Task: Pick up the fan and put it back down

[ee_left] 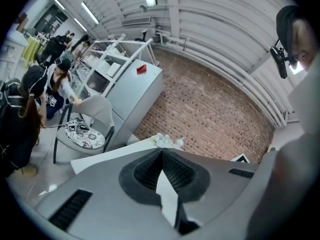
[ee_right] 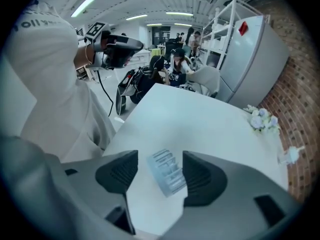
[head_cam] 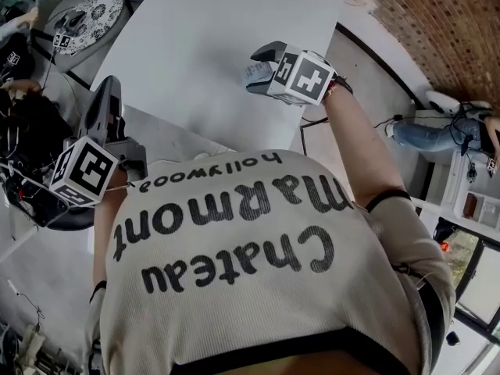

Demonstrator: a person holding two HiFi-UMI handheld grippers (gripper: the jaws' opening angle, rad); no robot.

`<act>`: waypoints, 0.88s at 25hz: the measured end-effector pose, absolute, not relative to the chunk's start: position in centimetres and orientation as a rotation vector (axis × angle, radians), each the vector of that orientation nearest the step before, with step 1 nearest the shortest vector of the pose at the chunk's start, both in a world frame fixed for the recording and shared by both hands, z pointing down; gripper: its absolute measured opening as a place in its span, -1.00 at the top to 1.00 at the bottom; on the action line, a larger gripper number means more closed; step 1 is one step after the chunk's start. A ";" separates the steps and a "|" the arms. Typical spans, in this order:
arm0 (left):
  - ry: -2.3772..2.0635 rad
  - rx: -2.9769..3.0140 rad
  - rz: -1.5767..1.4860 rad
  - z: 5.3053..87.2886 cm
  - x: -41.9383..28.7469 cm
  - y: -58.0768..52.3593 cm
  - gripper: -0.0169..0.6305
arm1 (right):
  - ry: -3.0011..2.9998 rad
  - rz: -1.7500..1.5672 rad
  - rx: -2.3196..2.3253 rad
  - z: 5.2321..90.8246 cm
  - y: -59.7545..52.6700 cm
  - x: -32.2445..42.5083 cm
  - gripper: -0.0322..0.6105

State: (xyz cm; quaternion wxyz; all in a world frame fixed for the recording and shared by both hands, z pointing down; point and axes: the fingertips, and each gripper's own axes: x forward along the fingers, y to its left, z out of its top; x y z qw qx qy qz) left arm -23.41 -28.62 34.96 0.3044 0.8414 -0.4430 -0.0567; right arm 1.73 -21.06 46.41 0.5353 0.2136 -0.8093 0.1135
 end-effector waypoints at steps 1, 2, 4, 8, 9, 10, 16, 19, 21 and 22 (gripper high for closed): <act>-1.179 2.228 -0.152 34.9 -23.5 -28.5 0.94 | -1.924 0.268 0.507 46.5 -21.0 1.8 0.02; -1.180 2.227 -0.152 34.9 -23.6 -28.3 0.94 | -1.921 0.263 0.513 46.6 -21.0 2.0 0.06; -1.182 2.219 -0.151 35.0 -23.8 -28.0 0.94 | -1.920 0.249 0.537 46.6 -21.3 2.3 0.15; -1.185 2.210 -0.155 34.9 -24.0 -27.3 0.94 | -1.922 0.242 0.552 46.4 -21.2 2.6 0.19; -1.187 2.209 -0.156 34.9 -24.1 -27.3 0.94 | -1.921 0.242 0.552 46.4 -21.1 2.6 0.19; -1.189 2.209 -0.158 34.9 -24.2 -27.2 0.94 | -1.921 0.241 0.555 46.4 -21.1 2.6 0.19; -1.195 2.205 -0.161 34.7 -24.3 -26.7 0.94 | -1.928 0.244 0.580 46.3 -21.0 2.7 0.20; -1.200 2.209 -0.169 34.4 -24.5 -26.8 0.94 | -1.942 0.250 0.613 46.2 -21.0 2.6 0.21; -1.187 2.208 -0.166 34.7 -24.3 -26.8 0.94 | -1.945 0.257 0.640 46.2 -21.1 2.7 0.22; -1.180 2.206 -0.164 34.8 -24.2 -26.8 0.94 | -1.944 0.264 0.653 46.2 -21.1 2.8 0.23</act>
